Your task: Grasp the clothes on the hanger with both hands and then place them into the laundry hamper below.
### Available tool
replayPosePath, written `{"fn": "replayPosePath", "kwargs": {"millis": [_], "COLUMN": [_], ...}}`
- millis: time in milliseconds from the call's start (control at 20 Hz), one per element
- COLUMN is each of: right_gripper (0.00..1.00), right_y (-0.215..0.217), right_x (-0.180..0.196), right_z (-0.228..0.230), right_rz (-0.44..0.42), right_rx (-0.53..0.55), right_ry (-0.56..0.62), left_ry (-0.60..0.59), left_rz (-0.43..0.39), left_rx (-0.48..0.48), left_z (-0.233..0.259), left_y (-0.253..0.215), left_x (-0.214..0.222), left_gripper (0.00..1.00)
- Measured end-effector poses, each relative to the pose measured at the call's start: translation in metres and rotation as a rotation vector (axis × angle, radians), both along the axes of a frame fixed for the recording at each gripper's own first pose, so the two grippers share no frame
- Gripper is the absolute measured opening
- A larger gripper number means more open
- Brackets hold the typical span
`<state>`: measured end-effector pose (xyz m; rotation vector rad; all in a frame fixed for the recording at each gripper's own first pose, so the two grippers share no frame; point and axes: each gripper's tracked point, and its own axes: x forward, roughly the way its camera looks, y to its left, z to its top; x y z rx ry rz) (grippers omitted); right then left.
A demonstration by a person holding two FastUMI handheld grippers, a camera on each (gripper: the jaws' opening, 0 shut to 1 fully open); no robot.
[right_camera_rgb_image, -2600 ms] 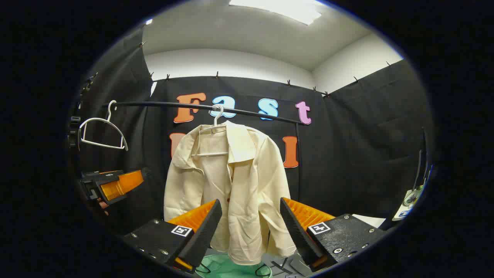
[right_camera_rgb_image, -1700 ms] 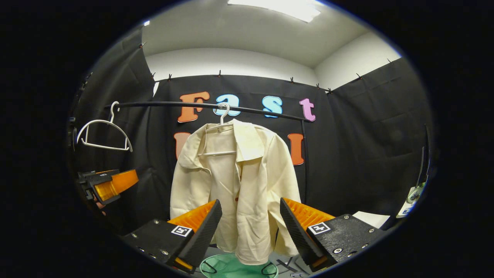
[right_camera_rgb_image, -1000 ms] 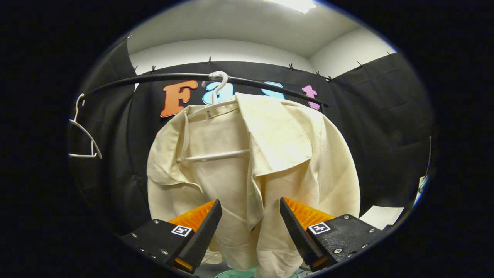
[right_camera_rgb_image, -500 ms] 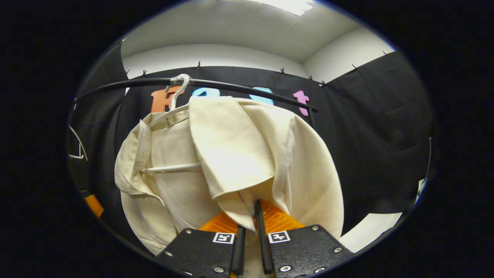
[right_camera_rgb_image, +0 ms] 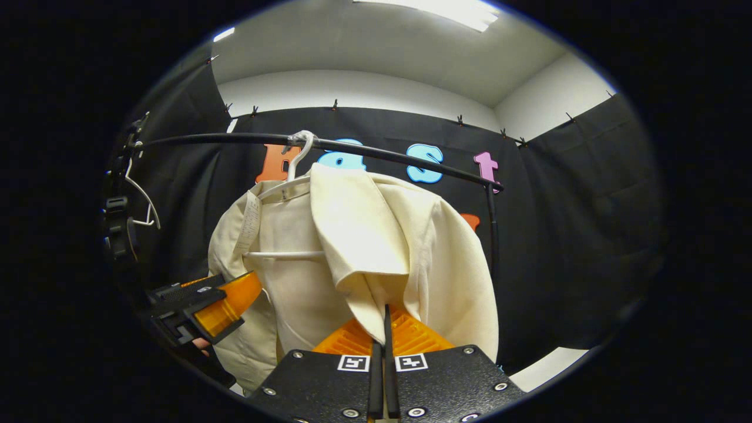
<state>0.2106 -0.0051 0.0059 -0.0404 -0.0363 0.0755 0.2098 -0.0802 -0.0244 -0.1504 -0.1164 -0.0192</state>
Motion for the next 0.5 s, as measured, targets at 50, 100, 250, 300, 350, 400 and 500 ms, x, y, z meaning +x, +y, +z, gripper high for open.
{"fn": "replayPosePath", "kwargs": {"millis": [50, 100, 250, 300, 350, 400, 500], "right_gripper": [0.01, 0.01, 0.01, 0.01, 0.01, 0.01, 0.01], "right_y": [0.000, 0.000, 0.003, 0.002, 0.002, 0.002, 0.002], "right_x": [-0.002, -0.003, -0.006, -0.006, -0.006, -0.005, -0.007], "right_z": [0.002, 0.003, 0.005, 0.006, 0.007, 0.007, 0.007], "right_rz": [-0.007, -0.016, -0.037, -0.048, -0.058, -0.066, -0.080], "right_rx": [-0.004, -0.003, -0.007, -0.012, -0.011, -0.005, 0.005], "right_ry": [-0.005, -0.005, -0.004, -0.006, -0.007, -0.008, -0.005], "left_ry": [0.001, 0.012, 0.033, 0.025, 0.010, -0.005, -0.018], "left_rz": [0.014, 0.036, 0.269, 0.330, 0.326, 0.291, 0.213], "left_rx": [-0.008, -0.002, 0.125, 0.172, 0.211, 0.244, 0.312], "left_z": [-0.002, -0.008, -0.019, -0.019, -0.016, -0.013, -0.008], "left_y": [0.003, 0.009, 0.068, 0.086, 0.091, 0.085, 0.079], "left_x": [0.008, 0.014, 0.020, 0.018, 0.018, 0.021, 0.020], "left_gripper": [1.00, 0.96, 0.96, 0.92, 0.97, 0.90, 0.56]}}
